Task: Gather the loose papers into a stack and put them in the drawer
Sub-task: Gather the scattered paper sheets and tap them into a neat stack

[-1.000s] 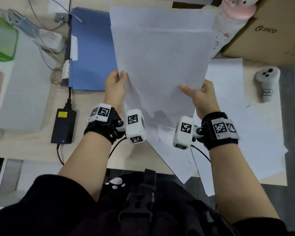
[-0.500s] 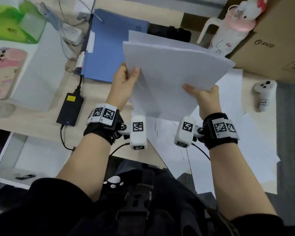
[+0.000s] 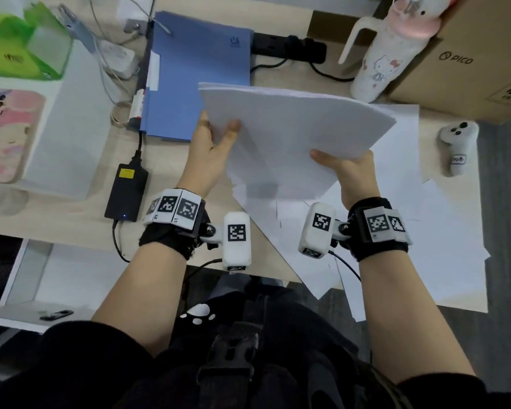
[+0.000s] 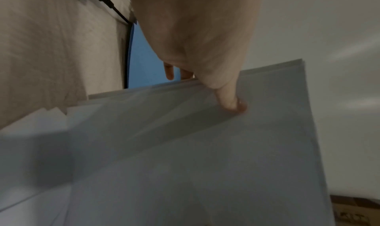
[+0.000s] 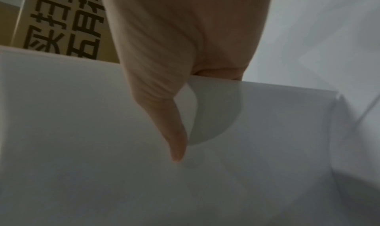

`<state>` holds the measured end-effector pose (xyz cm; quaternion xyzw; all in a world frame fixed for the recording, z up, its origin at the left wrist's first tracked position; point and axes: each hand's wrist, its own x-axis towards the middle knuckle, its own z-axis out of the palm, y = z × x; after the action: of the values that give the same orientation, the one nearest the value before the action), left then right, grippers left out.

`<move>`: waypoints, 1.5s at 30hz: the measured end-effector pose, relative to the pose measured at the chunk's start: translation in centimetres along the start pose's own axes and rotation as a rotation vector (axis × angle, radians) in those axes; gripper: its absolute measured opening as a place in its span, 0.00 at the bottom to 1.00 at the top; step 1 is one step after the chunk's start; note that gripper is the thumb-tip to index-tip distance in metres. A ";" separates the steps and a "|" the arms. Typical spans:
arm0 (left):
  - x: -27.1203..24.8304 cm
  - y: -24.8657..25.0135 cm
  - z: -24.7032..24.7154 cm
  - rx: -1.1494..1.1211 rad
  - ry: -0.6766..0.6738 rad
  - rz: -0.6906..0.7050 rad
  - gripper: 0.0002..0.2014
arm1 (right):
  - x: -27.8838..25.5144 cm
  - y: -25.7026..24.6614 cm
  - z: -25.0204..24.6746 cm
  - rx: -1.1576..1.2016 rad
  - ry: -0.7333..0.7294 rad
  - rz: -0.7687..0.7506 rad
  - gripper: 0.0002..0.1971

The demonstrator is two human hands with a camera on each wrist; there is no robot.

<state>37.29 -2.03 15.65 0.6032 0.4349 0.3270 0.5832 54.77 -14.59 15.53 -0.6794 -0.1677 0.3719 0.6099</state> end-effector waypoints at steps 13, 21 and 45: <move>0.4 -2.0 -0.5 -0.066 -0.059 -0.132 0.15 | -1.1 1.4 1.0 -0.039 0.035 0.063 0.16; 1.7 -1.4 -0.8 -0.101 -0.042 -0.102 0.13 | -1.0 0.8 1.9 -0.012 0.079 -0.003 0.15; 2.5 -6.1 1.0 0.065 -0.276 -0.322 0.15 | 0.1 3.8 0.1 -0.183 0.265 0.147 0.09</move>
<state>38.35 -0.49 9.27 0.5833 0.4521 0.1296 0.6622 53.89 -15.17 11.90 -0.7856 -0.0691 0.3058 0.5335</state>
